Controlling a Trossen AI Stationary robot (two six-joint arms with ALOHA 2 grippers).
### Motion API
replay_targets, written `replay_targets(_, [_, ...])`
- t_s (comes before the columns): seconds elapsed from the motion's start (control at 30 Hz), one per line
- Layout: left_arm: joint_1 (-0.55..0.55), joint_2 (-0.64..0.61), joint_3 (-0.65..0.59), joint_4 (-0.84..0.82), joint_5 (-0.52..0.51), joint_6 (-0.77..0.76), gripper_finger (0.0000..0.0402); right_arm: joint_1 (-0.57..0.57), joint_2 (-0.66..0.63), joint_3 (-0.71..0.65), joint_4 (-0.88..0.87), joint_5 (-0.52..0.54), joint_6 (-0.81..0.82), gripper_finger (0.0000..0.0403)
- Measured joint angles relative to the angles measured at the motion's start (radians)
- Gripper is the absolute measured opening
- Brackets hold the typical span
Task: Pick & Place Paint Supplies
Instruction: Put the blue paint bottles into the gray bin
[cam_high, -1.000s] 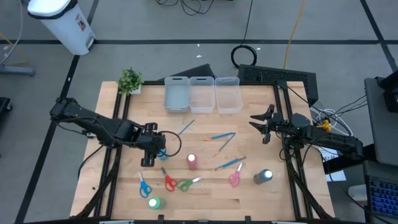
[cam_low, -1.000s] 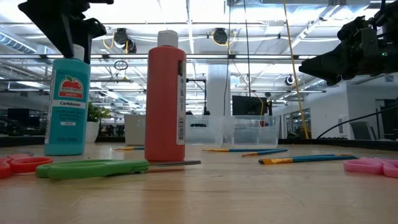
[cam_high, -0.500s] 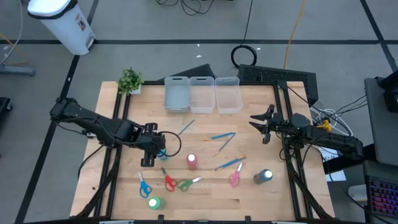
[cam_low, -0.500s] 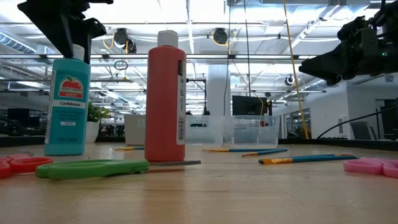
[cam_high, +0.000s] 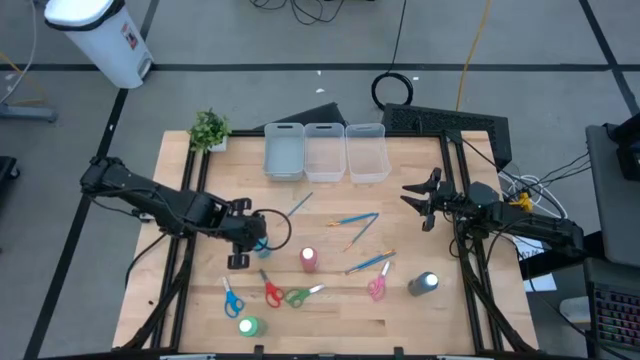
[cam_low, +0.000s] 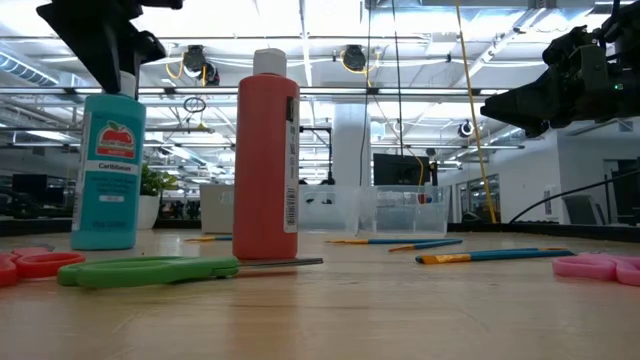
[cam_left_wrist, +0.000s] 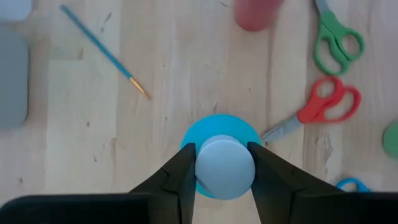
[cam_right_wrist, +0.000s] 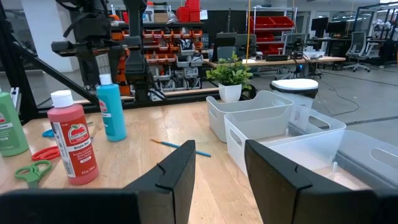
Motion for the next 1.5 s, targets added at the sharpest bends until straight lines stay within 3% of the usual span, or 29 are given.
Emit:
replay_targets(0.27, [0.057, -0.003, 0.035, -0.007, -0.053, -0.108, 0.0124, 0.0, 0.0, 0.0, 0.0, 0.0, 0.0, 0.013])
replay_targets(0.63, [0.185, -0.003, 0.178, -0.052, -0.058, -0.138, 0.0123, 0.0, 0.0, 0.0, 0.0, 0.0, 0.0, 0.013])
replay_targets(1.07, [0.397, -0.003, 0.33, -0.055, -0.059, 0.024, 0.0123, 0.0, 0.0, 0.0, 0.0, 0.0, 0.0, 0.013])
replay_targets(1.5, [0.715, -0.002, 0.357, -0.024, -0.057, 0.123, 0.0123, 0.0, 0.0, 0.0, 0.0, 0.0, 0.0, 0.013])
